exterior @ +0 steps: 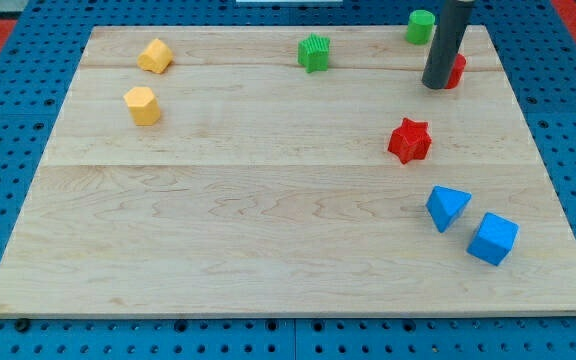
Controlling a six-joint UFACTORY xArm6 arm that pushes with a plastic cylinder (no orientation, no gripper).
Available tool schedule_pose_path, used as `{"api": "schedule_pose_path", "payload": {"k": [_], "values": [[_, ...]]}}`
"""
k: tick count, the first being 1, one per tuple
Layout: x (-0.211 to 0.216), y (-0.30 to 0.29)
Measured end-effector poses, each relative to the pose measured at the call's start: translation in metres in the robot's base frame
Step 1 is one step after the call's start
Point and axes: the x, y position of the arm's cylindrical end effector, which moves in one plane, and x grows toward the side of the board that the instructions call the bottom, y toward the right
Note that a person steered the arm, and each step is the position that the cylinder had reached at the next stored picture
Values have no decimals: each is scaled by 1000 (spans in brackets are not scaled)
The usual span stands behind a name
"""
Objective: Place your arm below the green star
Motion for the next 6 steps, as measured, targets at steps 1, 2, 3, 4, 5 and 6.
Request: {"api": "schedule_pose_path", "payload": {"k": [1,2,3,4,5,6], "values": [[22,-26],[28,-40],[29,-37],[12,-53],[-34,-68],[-57,-55]]}}
